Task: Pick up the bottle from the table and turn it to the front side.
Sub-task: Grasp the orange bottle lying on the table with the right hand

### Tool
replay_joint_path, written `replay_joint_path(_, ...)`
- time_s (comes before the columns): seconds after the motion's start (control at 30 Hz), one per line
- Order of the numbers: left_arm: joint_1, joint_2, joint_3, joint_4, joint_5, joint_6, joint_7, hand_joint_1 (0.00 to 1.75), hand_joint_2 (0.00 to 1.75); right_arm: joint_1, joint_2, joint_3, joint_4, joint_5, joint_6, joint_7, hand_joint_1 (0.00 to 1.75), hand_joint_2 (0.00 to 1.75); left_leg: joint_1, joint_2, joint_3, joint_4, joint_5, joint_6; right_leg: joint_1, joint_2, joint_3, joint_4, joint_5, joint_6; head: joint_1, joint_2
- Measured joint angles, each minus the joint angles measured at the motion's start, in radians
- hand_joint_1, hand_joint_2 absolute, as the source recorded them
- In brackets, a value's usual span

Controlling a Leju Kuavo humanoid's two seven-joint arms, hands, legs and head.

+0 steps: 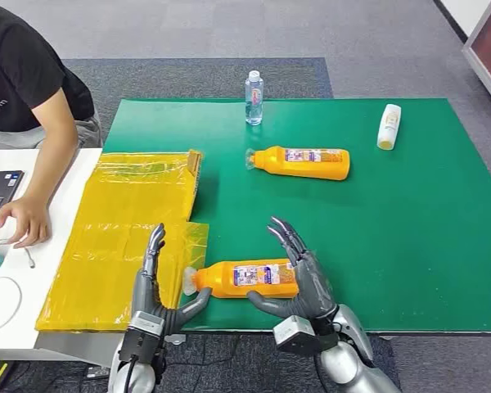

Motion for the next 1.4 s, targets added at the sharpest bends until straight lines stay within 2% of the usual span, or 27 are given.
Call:
replay_joint_path(0.13,-0.006,-0.002,0.0,0.008,-0.001,0.004,0.009,0.0,1.75,-0.035,-0.004,0.018,0.094,0.228,-0.116,0.064,0.0,1.75,0.0,0.0,0.0,0.0,0.0,0.0,0.0,0.0,0.0,0.0,0.0,0.0,0.0,0.0)
replay_joint_path(0.23,-0.01,-0.004,0.001,0.017,-0.003,0.004,0.015,0.0,1.75,-0.066,-0.008,0.042,0.207,0.262,-0.134,0.065,0.0,1.75,0.0,0.0,0.0,0.0,0.0,0.001,0.0,0.0,0.0,0.0,0.0,0.0,0.0,0.0)
replay_joint_path(0.5,-0.014,-0.009,0.0,0.031,-0.004,0.004,0.017,0.0,1.75,-0.136,-0.011,0.082,0.363,0.213,-0.049,0.071,0.0,1.75,0.0,0.0,0.0,0.0,0.001,0.001,0.0,0.0,0.0,0.0,0.0,0.0,0.0,0.0)
replay_joint_path(0.8,-0.017,-0.01,0.0,0.045,-0.004,0.004,0.017,0.0,1.75,-0.17,-0.014,0.096,0.412,0.171,0.04,0.064,0.0,1.75,0.0,0.0,0.0,0.0,0.0,0.0,0.0,0.0,0.0,0.0,0.0,0.0,0.0,0.0)
replay_joint_path(1.03,-0.019,-0.01,0.0,0.052,-0.004,0.002,0.017,0.0,1.75,-0.187,-0.017,0.103,0.426,0.159,0.069,0.057,0.0,1.75,0.0,0.0,0.0,0.0,0.0,0.0,0.0,0.0,0.0,0.0,0.001,0.0,0.0,0.0)
replay_joint_path(1.1,-0.02,-0.01,0.0,0.054,-0.005,-0.008,0.015,0.0,1.75,-0.197,-0.023,0.106,0.428,0.154,0.106,0.057,0.0,1.75,0.0,0.0,0.001,0.0,0.001,0.0,0.0,0.0,0.0,0.0,0.001,0.0,0.0,0.0)
replay_joint_path(1.27,-0.023,-0.008,-0.006,0.061,-0.006,-0.037,0.012,0.0,1.75,-0.267,-0.06,0.135,0.442,0.152,0.267,0.073,0.0,1.75,0.0,0.0,0.002,0.0,0.001,0.0,0.0,0.0,0.002,0.0,0.002,0.0,0.0,0.0)
replay_joint_path(1.4,-0.023,-0.005,-0.007,0.067,-0.004,-0.046,0.012,0.0,1.75,-0.31,-0.081,0.16,0.463,0.15,0.321,0.09,0.0,1.75,0.0,0.0,0.003,0.0,0.002,0.001,0.0,0.0,0.003,0.0,0.003,0.0,0.0,0.0)
